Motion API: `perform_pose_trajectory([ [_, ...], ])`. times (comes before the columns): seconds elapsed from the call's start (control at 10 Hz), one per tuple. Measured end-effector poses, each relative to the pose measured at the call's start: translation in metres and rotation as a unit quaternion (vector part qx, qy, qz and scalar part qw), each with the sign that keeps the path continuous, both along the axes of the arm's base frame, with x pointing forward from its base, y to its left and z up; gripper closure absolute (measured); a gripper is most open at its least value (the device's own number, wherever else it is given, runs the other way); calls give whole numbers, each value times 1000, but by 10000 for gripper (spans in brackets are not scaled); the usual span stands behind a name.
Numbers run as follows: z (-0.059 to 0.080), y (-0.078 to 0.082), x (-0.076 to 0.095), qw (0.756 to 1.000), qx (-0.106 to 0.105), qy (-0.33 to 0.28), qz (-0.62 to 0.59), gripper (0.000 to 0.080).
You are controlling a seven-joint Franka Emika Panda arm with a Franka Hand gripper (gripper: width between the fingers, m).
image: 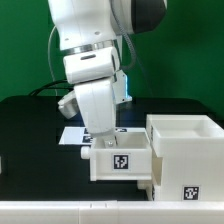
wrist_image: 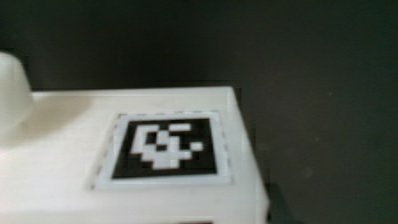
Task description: Assemble drawer
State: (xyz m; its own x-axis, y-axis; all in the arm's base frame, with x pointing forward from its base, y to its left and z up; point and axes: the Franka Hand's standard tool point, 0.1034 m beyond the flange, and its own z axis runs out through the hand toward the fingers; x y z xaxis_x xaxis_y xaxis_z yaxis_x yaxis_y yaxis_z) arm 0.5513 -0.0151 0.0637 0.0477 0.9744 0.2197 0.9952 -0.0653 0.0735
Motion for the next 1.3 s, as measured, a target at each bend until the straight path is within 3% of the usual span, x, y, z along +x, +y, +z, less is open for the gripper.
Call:
perform_pose_trajectory([
  [0.4,-6,3,-2,1000,-5,0,16,759],
  [0.7,-18,3,-17,1000,-8,-11,6,759],
  [1.0,-16,3,-10,1000,-6,-10,-20,759],
  [1.3,-18,-14,-13,999,-1,0,-44,759],
])
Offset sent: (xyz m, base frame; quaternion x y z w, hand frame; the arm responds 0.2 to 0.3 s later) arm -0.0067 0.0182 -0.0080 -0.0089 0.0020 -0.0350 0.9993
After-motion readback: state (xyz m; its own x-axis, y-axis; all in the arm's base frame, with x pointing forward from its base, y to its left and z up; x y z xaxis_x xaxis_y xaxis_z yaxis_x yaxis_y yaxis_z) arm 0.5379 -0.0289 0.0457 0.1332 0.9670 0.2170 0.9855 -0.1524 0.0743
